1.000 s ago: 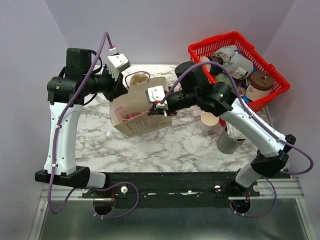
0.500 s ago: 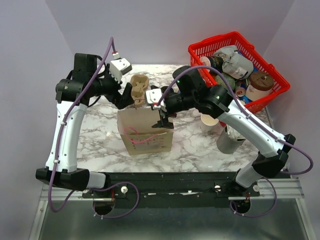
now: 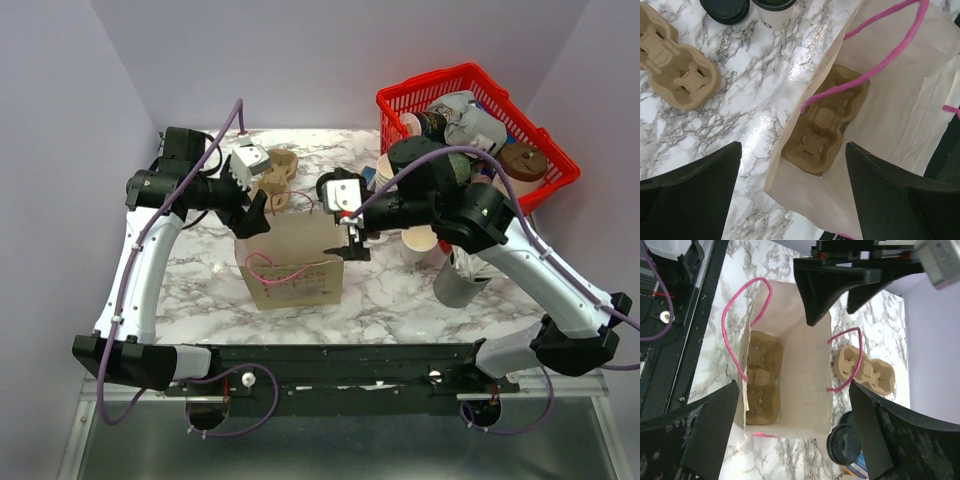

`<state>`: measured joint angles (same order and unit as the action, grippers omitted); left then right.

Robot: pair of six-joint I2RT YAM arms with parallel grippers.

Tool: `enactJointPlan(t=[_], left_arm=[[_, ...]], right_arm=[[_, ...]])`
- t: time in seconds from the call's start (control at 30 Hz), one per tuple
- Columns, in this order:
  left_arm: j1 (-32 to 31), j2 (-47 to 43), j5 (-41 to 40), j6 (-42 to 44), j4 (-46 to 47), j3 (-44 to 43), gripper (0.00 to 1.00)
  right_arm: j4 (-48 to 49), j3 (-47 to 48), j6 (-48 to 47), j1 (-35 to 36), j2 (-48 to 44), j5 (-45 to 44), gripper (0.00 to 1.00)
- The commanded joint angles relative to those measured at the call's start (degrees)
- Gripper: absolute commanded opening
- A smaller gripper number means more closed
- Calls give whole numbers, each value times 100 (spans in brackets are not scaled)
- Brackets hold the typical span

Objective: Pack the takeout coffee

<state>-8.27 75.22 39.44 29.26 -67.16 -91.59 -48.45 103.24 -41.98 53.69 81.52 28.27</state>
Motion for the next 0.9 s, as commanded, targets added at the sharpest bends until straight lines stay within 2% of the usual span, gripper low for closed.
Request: enactJointPlan(t=[0.0, 0.03, 0.07, 0.1, 0.37, 0.47, 0.57, 0.6, 0.7, 0.83, 0.87], left_arm=[[-8, 19, 266, 256, 307, 325, 84], [-16, 54, 275, 256, 395, 361, 82], [-34, 289, 440, 282, 509, 309, 71], [-43, 352, 503, 274, 493, 265, 66], [-139, 599, 679, 177, 756, 220, 61], [-157, 678, 670, 203, 783, 221, 55], [-157, 739, 819, 221, 783, 186, 40], [-157, 748, 846, 212, 757, 177, 26], [-157, 792, 829, 247, 556, 89, 0], [-157, 513, 460, 370, 212, 132, 0], [-148, 407, 163, 414, 168, 168, 0]], right_arm=[[274, -278, 706, -375, -145, -314, 99], [283, -209, 926, -577, -110, 17, 99], [274, 27, 1468, -1214, 73, 334, 97], [353, 38, 1551, -1438, 101, 346, 96], [494, -199, 1605, -2143, 557, 372, 95], [485, -190, 1351, -2222, 856, 311, 94], [398, -68, 1043, -2310, 1146, 328, 92], [293, 11, 851, -2345, 1365, 319, 91], [39, 327, 473, -2372, 1892, 258, 88], [-174, 854, 339, -2372, 2498, 39, 83], [-183, 1030, 365, -2372, 2614, -153, 82]])
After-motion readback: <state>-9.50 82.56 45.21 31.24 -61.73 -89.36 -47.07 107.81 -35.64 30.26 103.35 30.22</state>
